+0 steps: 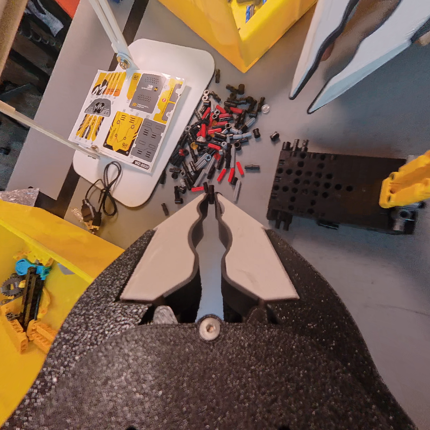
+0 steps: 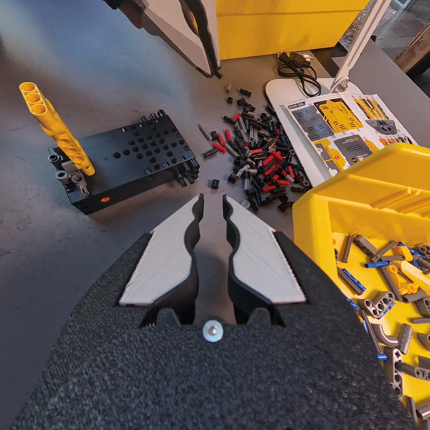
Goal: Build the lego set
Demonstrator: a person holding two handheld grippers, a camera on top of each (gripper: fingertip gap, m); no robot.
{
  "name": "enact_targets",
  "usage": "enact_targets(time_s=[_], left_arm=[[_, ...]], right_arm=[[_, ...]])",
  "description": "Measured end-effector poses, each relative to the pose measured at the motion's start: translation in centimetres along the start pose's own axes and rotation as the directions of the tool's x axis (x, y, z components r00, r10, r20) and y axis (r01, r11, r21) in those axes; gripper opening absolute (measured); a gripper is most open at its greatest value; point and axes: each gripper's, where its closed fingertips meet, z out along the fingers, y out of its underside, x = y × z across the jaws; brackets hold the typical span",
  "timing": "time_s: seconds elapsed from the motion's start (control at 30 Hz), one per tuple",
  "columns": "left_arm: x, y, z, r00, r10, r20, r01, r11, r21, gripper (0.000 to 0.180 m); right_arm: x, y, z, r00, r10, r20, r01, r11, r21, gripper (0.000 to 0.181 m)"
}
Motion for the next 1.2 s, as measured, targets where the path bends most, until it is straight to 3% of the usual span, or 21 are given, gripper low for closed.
enact_targets(time_s=[0.1, 0.23, 0.47, 0.93, 1.2], left_arm=[[2.3, 0.2, -2.0, 0.991, -0.046, -0.127, 0.054, 0.997, 0.063, 0.004], [6.2, 2.5, -3.8, 0.957, -0.006, -0.29, 0.033, 0.996, 0.088, 0.004], [9.9, 5.9, -3.8, 0.92, 0.015, -0.391, 0.009, 0.998, 0.059, 0.004], [10.0, 5.6, -2.4, 0.926, 0.071, -0.372, -0.051, 0.997, 0.064, 0.009], [7.3, 3.9, -3.2, 0.963, -0.007, -0.271, 0.049, 0.988, 0.148, 0.017]], right_arm=[[0.0, 0.0, 0.0, 1.0, 0.002, -0.001, -0.002, 1.0, 0.002, 0.014], [-0.1, 0.0, 0.0, 1.0, -0.005, -0.001, 0.005, 1.0, 0.0, 0.014], [0.0, 0.1, 0.1, 1.0, -0.007, -0.006, 0.007, 1.0, -0.011, 0.014], [-0.1, 0.2, 0.1, 1.0, -0.023, -0.011, 0.023, 1.0, -0.017, 0.014], [0.0, 0.2, 0.0, 1.0, -0.012, -0.009, 0.012, 1.0, -0.01, 0.014]])
